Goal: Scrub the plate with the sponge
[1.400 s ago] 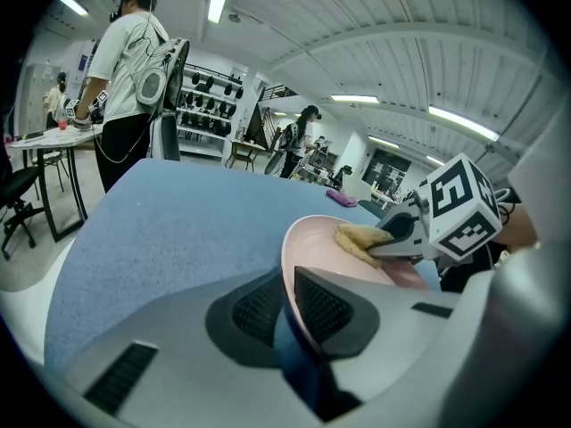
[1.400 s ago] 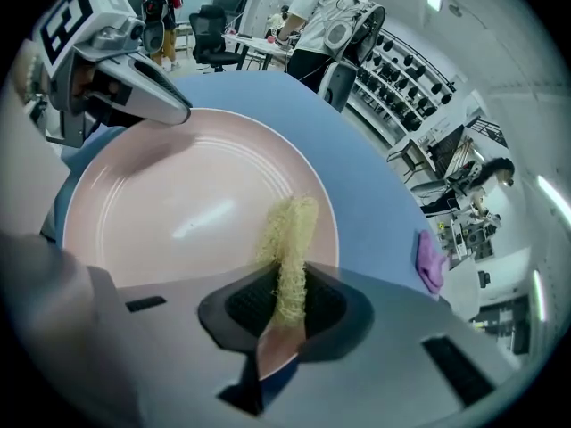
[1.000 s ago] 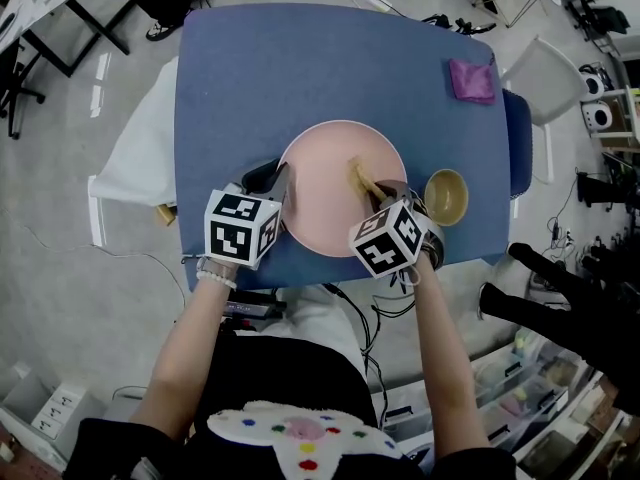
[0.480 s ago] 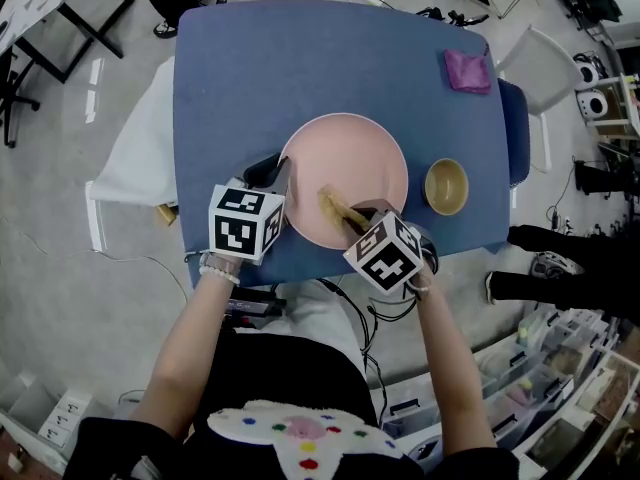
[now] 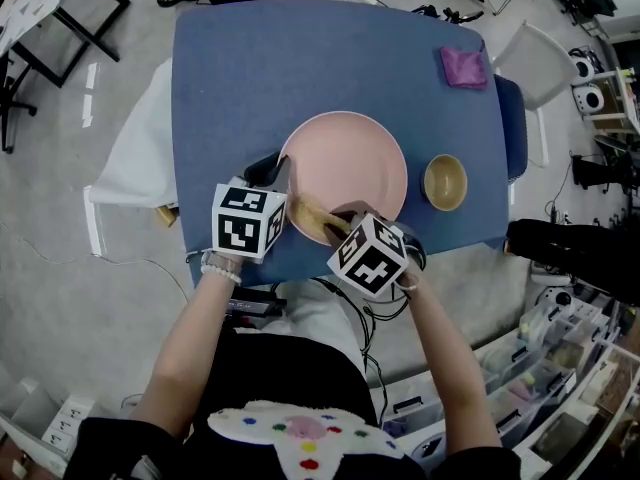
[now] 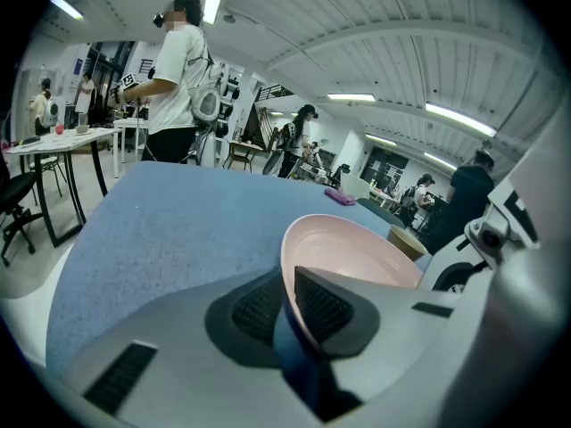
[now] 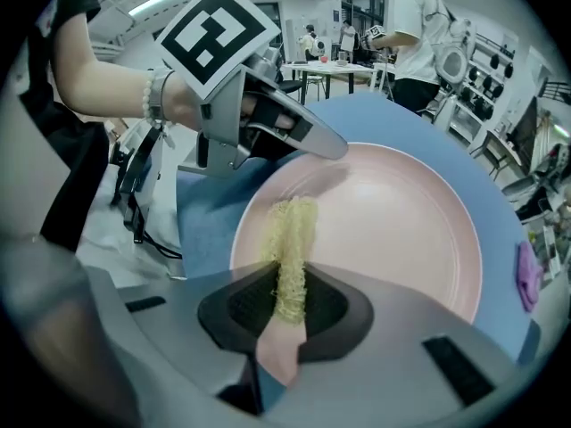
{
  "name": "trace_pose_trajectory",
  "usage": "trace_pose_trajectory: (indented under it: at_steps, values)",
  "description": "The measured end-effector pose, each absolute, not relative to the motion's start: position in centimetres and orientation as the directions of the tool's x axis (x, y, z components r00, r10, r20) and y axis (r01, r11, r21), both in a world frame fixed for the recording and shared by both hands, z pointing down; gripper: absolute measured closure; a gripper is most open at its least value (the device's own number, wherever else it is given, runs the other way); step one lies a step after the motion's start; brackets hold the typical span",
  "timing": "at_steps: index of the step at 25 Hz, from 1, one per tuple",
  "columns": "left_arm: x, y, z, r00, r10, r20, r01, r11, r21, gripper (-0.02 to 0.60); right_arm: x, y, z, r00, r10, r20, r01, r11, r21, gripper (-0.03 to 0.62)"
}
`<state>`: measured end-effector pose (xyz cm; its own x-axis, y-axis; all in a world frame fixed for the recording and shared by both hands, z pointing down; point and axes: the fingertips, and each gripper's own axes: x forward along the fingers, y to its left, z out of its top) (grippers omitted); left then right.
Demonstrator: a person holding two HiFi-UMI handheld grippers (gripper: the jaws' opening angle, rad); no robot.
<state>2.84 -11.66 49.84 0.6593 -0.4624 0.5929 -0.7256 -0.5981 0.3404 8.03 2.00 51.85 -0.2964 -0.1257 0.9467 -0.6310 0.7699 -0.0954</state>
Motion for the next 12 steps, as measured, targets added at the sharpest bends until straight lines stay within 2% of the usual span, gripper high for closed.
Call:
trace_pose_trajectory:
  at_steps: [12]
  values:
    - [2.7, -11.6, 49.9, 0.657, -0.461, 0.596, -0.723, -0.61, 0.326, 0.526, 12.8, 3.4, 52.0, -0.164, -0.08, 0.983, -0.613, 0.789, -0.038, 0.537]
